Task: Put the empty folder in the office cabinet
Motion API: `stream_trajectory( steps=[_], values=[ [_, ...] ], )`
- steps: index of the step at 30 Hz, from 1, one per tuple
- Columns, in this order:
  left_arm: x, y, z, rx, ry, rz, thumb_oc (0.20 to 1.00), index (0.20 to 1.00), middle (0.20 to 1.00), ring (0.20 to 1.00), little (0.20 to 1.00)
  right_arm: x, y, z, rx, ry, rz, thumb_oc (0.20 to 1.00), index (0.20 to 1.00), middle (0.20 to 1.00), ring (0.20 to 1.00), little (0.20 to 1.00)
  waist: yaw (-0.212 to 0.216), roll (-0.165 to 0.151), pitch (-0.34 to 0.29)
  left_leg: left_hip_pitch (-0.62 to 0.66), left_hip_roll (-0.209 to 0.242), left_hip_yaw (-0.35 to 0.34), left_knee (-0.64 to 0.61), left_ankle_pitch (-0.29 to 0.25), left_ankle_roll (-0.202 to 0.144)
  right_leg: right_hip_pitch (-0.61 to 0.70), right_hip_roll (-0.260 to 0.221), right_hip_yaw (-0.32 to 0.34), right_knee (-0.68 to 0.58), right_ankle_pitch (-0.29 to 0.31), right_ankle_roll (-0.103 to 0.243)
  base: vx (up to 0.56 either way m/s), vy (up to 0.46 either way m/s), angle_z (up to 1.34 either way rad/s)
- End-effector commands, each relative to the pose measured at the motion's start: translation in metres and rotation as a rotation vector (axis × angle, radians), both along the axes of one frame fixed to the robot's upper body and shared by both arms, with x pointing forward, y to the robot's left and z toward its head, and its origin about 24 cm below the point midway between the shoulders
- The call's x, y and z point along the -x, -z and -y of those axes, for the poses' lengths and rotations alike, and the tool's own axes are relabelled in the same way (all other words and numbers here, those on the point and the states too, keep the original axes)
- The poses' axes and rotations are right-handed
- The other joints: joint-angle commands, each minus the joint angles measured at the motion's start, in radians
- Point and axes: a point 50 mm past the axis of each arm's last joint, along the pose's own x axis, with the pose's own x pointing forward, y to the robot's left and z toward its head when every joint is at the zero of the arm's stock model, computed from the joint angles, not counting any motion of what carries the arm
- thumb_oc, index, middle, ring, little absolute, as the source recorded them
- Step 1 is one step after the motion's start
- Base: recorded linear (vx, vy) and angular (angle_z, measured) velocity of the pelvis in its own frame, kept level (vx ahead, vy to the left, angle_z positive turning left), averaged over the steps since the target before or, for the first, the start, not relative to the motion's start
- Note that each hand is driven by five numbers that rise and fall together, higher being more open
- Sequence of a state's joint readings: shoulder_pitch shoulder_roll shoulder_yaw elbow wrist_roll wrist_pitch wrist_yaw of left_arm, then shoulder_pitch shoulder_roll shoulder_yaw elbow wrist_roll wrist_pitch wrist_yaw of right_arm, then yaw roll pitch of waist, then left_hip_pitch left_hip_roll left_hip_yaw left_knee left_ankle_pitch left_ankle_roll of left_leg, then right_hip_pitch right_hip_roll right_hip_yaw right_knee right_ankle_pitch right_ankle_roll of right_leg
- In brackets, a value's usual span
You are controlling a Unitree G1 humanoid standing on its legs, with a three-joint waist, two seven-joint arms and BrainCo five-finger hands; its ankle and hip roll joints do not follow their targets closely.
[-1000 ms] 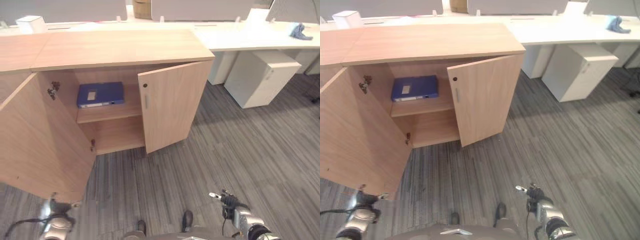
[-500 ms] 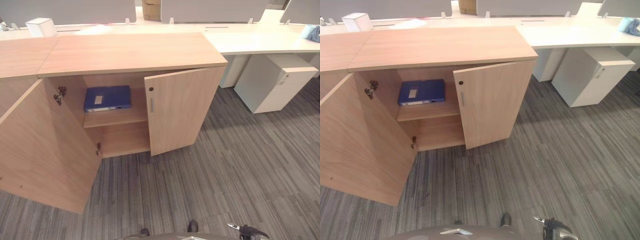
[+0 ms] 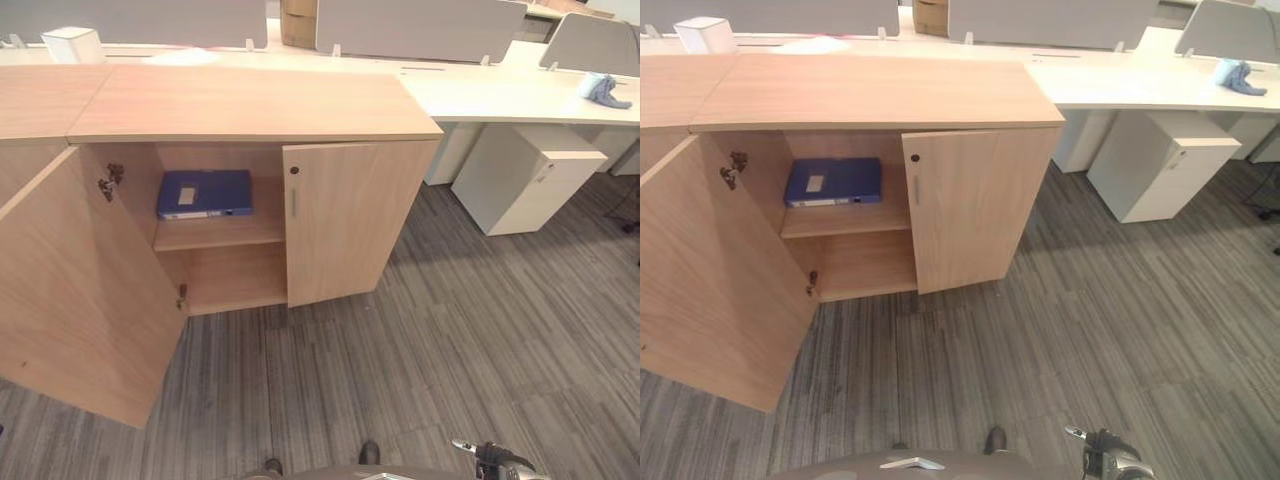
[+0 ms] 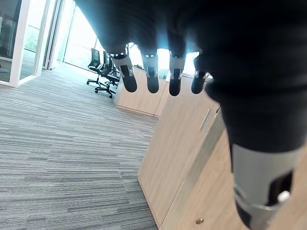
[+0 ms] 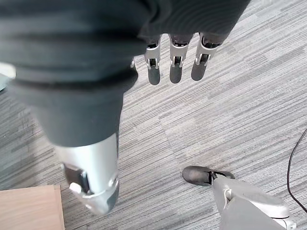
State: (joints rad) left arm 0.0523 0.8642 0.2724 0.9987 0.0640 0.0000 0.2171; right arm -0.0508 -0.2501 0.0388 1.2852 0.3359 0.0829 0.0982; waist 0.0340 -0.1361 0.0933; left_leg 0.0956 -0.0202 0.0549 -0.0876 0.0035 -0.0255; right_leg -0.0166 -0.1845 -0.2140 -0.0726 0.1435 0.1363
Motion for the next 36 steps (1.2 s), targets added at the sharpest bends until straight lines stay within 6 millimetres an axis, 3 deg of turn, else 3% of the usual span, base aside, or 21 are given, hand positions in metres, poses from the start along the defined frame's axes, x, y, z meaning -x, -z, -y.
stream_trajectory(
  steps=[1, 4, 9, 13, 17, 25, 35, 36],
  values=[
    [-0.026, -0.042, -0.011, -0.162, 0.053, 0.097, 1.000, 1.000, 1.000, 1.000, 1.000, -0.024, -0.004, -0.007, 0.004, -0.018, 0.068, 1.000, 1.000, 1.000, 1.000, 1.000, -0.006, -0.032, 0.022, 0.022, -0.046, 0.024, 0.000, -0.118, 0.035, -0.110, -0.069, 0.055, 0.020, 0.062, 0.101, 0.00, 0.000, 0.00],
    [-0.033, -0.047, -0.010, -0.177, 0.066, 0.116, 1.000, 1.000, 1.000, 1.000, 1.000, -0.021, -0.004, -0.006, 0.006, -0.009, 0.066, 1.000, 1.000, 1.000, 1.000, 1.000, -0.011, -0.035, 0.021, 0.027, -0.043, 0.029, 0.000, -0.121, 0.033, -0.109, -0.065, 0.061, 0.019, 0.061, 0.099, 0.02, -0.006, -0.10],
    [-0.045, -0.048, -0.003, -0.121, -0.016, 0.333, 1.000, 1.000, 1.000, 1.000, 1.000, -0.014, -0.002, -0.004, 0.012, 0.010, 0.049, 1.000, 1.000, 1.000, 1.000, 1.000, -0.022, -0.040, 0.018, 0.036, -0.037, 0.040, 0.000, -0.127, 0.032, -0.110, -0.055, 0.076, 0.016, 0.058, 0.097, 0.01, -0.004, -0.03],
    [-0.041, -0.031, 0.003, 0.194, -0.302, 0.865, 1.000, 1.000, 1.000, 1.000, 1.000, -0.004, 0.000, -0.003, -0.002, 0.052, 0.026, 1.000, 1.000, 1.000, 1.000, 1.000, -0.031, -0.039, 0.008, 0.047, -0.033, 0.048, 0.000, -0.136, 0.030, -0.107, -0.047, 0.084, 0.011, 0.053, 0.093, 0.05, -0.005, -0.17],
    [-0.046, -0.023, 0.011, 0.335, -0.378, 1.077, 1.000, 1.000, 1.000, 1.000, 1.000, 0.005, 0.002, -0.002, -0.012, 0.088, 0.008, 1.000, 1.000, 1.000, 1.000, 1.000, -0.038, -0.038, -0.002, 0.054, -0.029, 0.049, 0.000, -0.142, 0.028, -0.102, -0.042, 0.084, 0.008, 0.048, 0.091, 0.03, -0.011, -0.07],
    [-0.075, -0.014, 0.039, 0.449, -0.283, 1.108, 1.000, 1.000, 1.000, 1.000, 1.000, 0.009, 0.002, -0.001, -0.009, 0.094, 0.005, 1.000, 1.000, 1.000, 1.000, 1.000, -0.050, -0.042, -0.007, 0.060, -0.025, 0.051, 0.000, -0.146, 0.024, -0.091, -0.037, 0.086, 0.003, 0.044, 0.087, 0.01, -0.005, 0.00],
    [-0.102, -0.015, 0.059, 0.490, -0.142, 1.042, 1.000, 1.000, 1.000, 1.000, 1.000, 0.010, 0.002, -0.003, -0.012, 0.083, 0.011, 1.000, 1.000, 1.000, 1.000, 1.000, -0.067, -0.037, -0.012, 0.067, -0.022, 0.059, 0.000, -0.150, 0.023, -0.086, -0.032, 0.094, 0.001, 0.041, 0.085, 0.00, 0.000, 0.00],
    [-0.114, -0.014, 0.071, 0.517, -0.084, 1.027, 1.000, 1.000, 1.000, 1.000, 1.000, 0.010, 0.002, -0.003, -0.011, 0.074, 0.011, 1.000, 1.000, 1.000, 1.000, 1.000, -0.075, -0.037, -0.013, 0.067, -0.023, 0.060, 0.000, -0.150, 0.022, -0.086, -0.033, 0.097, 0.001, 0.041, 0.085, 0.00, 0.000, 0.00]
  ],
)
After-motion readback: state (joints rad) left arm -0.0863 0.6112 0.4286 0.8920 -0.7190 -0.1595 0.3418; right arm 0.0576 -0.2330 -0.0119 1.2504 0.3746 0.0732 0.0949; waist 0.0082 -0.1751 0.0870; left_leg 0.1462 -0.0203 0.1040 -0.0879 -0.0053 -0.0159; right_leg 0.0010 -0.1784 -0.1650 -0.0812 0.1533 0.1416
